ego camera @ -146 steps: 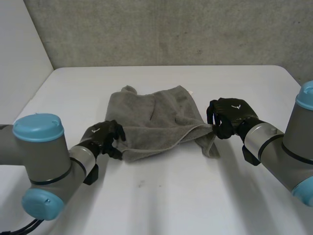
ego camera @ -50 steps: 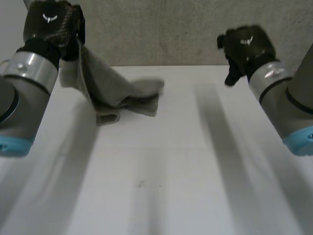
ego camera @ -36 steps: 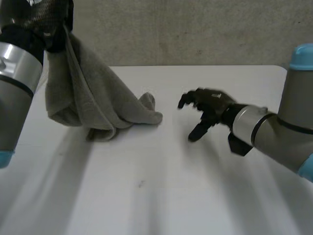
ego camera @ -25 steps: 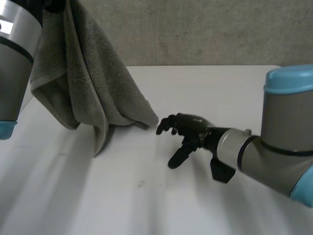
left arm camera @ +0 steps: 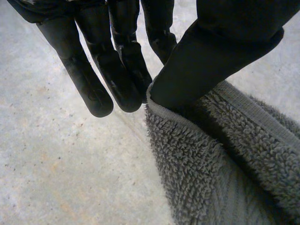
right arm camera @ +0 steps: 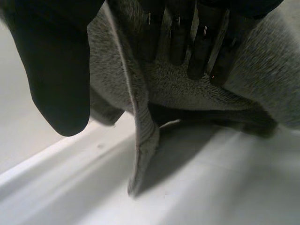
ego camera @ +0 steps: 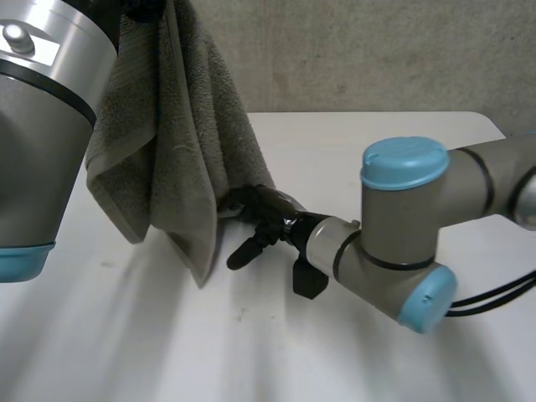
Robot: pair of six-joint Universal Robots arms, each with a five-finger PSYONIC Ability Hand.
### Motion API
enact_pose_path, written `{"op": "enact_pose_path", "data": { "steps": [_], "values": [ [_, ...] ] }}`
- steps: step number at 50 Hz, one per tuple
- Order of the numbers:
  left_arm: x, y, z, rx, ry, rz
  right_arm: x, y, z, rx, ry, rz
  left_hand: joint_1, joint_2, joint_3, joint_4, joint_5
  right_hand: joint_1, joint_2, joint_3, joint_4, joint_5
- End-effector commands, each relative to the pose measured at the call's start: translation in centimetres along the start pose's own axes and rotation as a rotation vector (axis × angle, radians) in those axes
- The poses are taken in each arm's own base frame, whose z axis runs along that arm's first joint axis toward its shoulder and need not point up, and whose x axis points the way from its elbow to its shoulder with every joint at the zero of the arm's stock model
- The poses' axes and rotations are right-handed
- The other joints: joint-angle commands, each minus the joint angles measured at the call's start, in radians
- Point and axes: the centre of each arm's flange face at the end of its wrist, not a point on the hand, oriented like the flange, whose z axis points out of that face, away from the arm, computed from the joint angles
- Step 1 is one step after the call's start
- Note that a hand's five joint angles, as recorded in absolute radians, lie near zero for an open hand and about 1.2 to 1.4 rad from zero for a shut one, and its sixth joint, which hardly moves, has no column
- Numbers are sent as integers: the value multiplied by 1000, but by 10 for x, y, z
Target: Fold the towel.
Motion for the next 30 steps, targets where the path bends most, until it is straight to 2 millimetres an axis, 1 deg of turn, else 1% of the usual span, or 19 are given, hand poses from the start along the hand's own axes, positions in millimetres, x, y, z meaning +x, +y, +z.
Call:
{"op": "enact_pose_path", "data": {
  "steps": [1,6,9,13,14,15,16,17,19,20,22,23,24,25,26,27,28,29,30],
  "values": [
    [2,-8,1,21,5,-9,3,1,20,63,14,40,189,178,180,178,181,80,19,35,44,46],
    [6,-11,-1,26,15,-16,12,-5,34,138,50,35,189,178,180,178,181,83,22,38,46,49],
    [7,-12,-2,28,19,-19,13,-4,36,138,48,37,189,178,180,178,181,92,31,47,55,58],
    [8,-13,-2,28,20,-20,15,2,41,123,46,67,189,178,180,178,181,130,69,85,93,96],
    [8,-13,-2,28,20,-20,13,6,42,115,36,79,189,178,180,178,181,200,139,155,163,165],
    [9,-12,-2,26,23,-20,13,6,42,115,36,79,189,178,180,178,181,200,140,155,164,166],
    [10,-9,-2,21,25,-20,8,12,43,102,21,89,189,178,180,178,181,389,329,344,353,355],
    [10,-9,-2,21,25,-20,8,12,43,102,20,89,189,178,180,178,181,391,330,346,355,357],
    [12,-5,-1,11,29,-19,4,18,44,88,4,91,189,178,180,178,181,1006,946,962,970,972],
    [12,-5,-1,11,29,-19,4,18,44,88,4,90,189,178,180,178,181,1009,949,965,973,975],
    [13,-2,-1,3,30,-18,1,11,40,109,10,65,189,178,180,178,181,1009,949,965,973,975],
    [13,4,0,-12,27,-13,1,11,40,109,10,65,189,178,180,178,181,1009,949,965,973,975],
    [12,9,1,-28,20,-8,-2,-2,34,132,12,37,189,178,180,178,181,1009,949,965,973,975],
    [12,10,1,-28,19,-8,-2,-2,34,132,12,37,189,178,180,178,181,1009,949,965,973,975],
    [8,15,1,-46,5,1,-9,-20,22,167,13,-15,189,178,180,178,181,1009,949,965,973,975],
    [2,26,2,-77,-11,19,-7,-39,10,208,34,-84,189,178,180,178,181,1009,949,965,973,975],
    [2,26,2,-77,-11,19,-7,-39,10,208,34,-85,189,178,180,178,181,1009,949,965,973,975],
    [-7,39,3,-116,-31,42,4,-66,-5,262,82,-176,189,178,180,178,181,1009,949,965,973,975],
    [-7,39,3,-116,-31,42,4,-66,-5,263,82,-177,189,178,180,178,181,1009,949,965,973,975]
  ]
}}
